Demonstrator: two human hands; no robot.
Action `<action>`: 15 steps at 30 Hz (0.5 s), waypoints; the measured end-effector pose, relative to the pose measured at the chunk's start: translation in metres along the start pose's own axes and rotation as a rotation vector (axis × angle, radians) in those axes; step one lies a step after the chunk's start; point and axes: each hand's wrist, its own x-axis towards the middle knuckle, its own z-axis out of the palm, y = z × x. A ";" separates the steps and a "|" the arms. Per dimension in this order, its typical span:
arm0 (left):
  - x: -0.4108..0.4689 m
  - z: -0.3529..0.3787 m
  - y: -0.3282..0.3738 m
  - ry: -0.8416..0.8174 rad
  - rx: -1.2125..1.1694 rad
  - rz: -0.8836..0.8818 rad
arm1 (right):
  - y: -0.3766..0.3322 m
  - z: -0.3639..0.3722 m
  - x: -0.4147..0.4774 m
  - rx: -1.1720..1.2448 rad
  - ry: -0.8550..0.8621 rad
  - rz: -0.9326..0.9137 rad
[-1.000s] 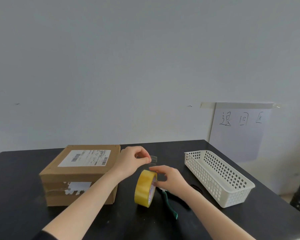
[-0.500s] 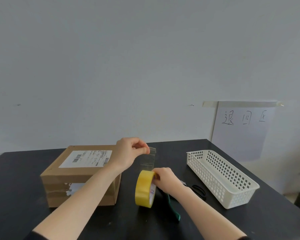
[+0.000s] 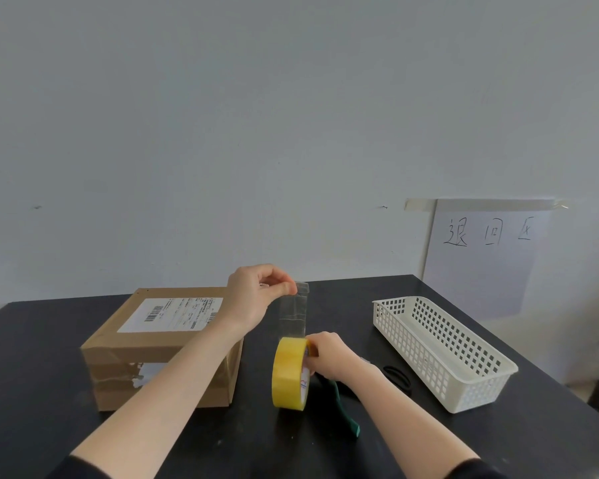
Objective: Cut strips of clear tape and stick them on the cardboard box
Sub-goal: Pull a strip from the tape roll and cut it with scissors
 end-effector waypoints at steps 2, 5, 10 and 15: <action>0.000 0.002 0.000 -0.005 0.008 0.004 | 0.001 0.000 0.000 0.009 -0.006 0.014; 0.003 0.002 0.000 -0.027 0.025 -0.001 | 0.000 -0.002 -0.001 -0.019 -0.025 0.021; 0.006 0.003 0.002 -0.094 0.050 -0.012 | 0.012 -0.010 -0.010 0.071 -0.028 -0.033; 0.006 0.003 0.004 -0.112 0.034 -0.017 | 0.030 -0.043 -0.022 -0.002 -0.048 -0.054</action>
